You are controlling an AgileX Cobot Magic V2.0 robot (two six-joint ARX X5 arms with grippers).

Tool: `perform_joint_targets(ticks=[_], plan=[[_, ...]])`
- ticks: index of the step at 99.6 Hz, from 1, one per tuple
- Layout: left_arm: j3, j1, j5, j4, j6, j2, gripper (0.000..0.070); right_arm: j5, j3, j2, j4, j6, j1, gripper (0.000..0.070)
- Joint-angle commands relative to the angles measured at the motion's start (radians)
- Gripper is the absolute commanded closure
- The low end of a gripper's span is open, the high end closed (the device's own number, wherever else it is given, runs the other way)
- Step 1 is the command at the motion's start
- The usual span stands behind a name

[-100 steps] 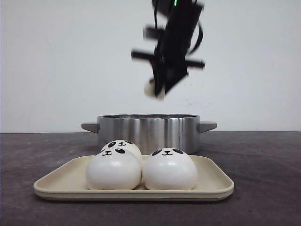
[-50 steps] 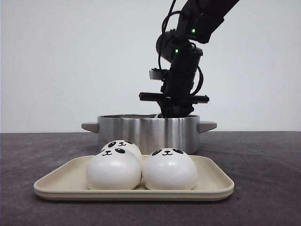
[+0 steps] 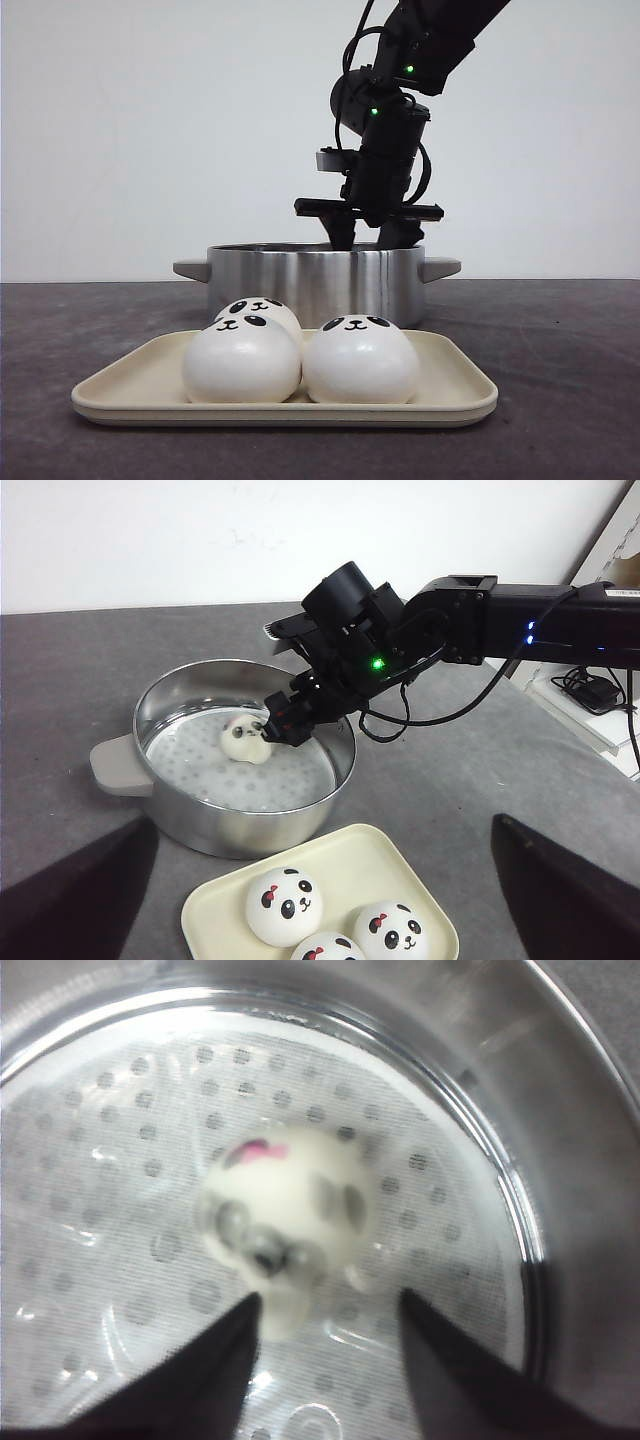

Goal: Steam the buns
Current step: 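Carry the bun over the steel pot, lower onto steamer, open right gripper, then raise the right gripper out of the pot and withdraw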

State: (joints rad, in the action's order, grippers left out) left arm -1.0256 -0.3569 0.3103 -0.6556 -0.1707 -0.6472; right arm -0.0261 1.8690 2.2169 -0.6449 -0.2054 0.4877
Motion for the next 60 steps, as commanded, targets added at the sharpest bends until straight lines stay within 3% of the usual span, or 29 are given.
perform_joint_targets(ticks=[1,28,53,57,60], plan=[[-0.014,-0.005,-0.003,0.007,0.013,-0.006,0.0000,-0.002,0.022,0.026,0.008,0.008,0.005,0.0350],[-0.014,-0.005,-0.003,-0.006,0.010,-0.006,0.0000,-0.002,0.035,0.023,0.003,0.004,0.006,0.0350],[-0.014,-0.005,-0.002,-0.006,0.000,-0.019,0.0000,0.001,0.195,-0.044,-0.218,0.012,0.018,0.0354],[-0.014,-0.005,-0.002,-0.006,-0.003,-0.029,0.0000,0.001,0.208,-0.074,-0.237,0.012,0.027,0.0396],[-0.014,-0.005,0.000,-0.006,-0.008,-0.039,0.0000,0.001,0.209,-0.103,-0.241,0.013,0.034,0.0482]])
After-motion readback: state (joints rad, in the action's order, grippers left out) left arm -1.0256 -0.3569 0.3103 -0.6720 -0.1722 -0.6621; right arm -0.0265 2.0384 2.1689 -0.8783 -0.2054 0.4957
